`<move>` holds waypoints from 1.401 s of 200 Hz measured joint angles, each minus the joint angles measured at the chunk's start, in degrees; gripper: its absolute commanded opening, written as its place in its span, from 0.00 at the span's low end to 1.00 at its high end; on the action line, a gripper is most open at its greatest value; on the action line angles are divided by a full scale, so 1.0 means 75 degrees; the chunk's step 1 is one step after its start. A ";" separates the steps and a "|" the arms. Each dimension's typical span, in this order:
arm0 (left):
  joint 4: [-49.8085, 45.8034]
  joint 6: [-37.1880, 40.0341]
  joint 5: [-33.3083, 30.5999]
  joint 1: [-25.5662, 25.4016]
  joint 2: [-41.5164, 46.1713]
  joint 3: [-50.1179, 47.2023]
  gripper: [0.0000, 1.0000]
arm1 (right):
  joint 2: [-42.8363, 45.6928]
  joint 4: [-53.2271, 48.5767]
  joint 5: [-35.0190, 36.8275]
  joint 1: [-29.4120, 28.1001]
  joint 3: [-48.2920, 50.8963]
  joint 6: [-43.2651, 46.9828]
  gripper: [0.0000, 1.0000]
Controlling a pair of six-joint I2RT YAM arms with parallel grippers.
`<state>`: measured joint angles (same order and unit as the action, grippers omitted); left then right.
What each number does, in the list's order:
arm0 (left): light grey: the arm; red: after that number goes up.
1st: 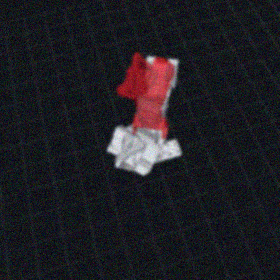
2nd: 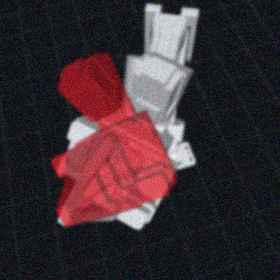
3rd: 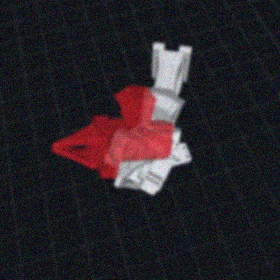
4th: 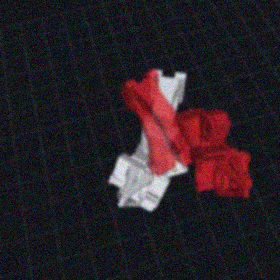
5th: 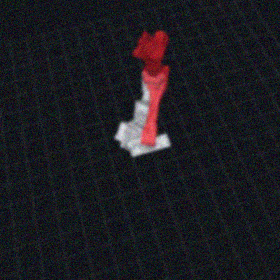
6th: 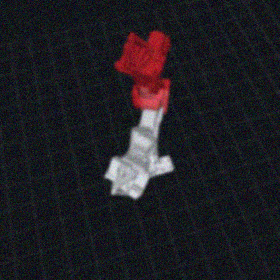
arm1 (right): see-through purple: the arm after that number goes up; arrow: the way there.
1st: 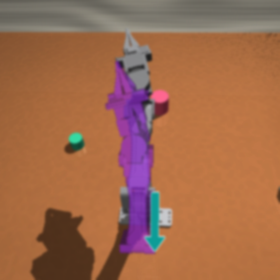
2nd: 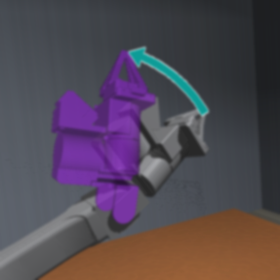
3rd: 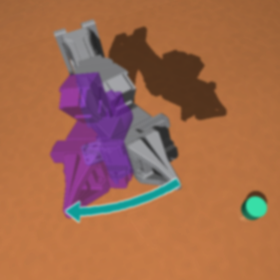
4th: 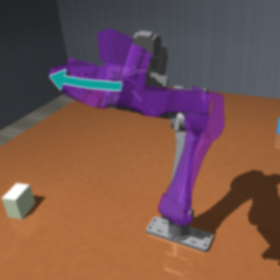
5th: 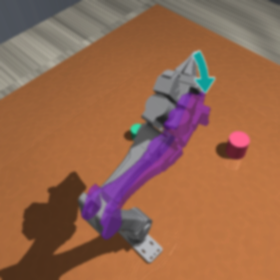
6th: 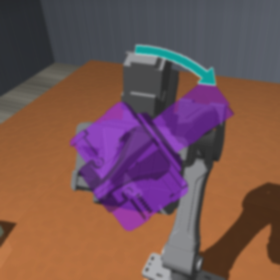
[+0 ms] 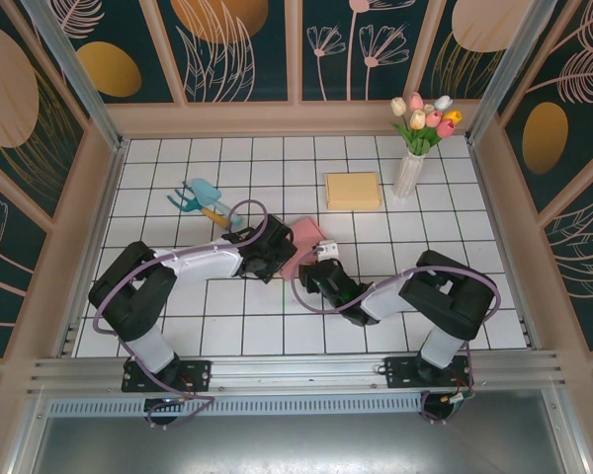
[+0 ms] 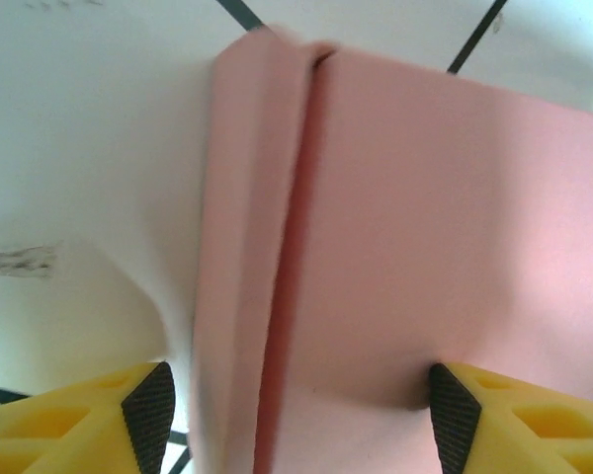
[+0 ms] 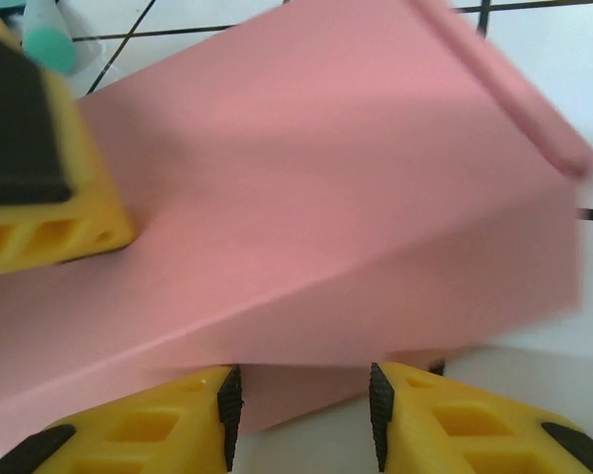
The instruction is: Fold the paper box
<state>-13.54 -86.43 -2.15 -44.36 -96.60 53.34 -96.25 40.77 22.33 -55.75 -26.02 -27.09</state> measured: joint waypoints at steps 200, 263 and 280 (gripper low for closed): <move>0.0670 0.7236 -0.0874 0.1014 -0.1416 0.1856 0.92 | 0.0813 -0.2241 -0.4331 0.2926 -0.0184 -0.1131 0.00; 0.1524 0.7335 0.0490 0.0965 -0.1644 0.1749 0.86 | 0.0009 -0.1947 -0.4622 0.2938 -0.0860 -0.1204 0.00; 0.1792 0.7262 0.0711 0.0868 -0.1682 0.1582 0.85 | -0.0152 -0.1909 -0.4619 0.2940 -0.1008 -0.1177 0.00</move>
<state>-0.10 -31.97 3.18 -37.85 -109.21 65.21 -97.38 26.46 -12.32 -33.69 -33.58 -35.92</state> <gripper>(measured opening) 0.854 0.065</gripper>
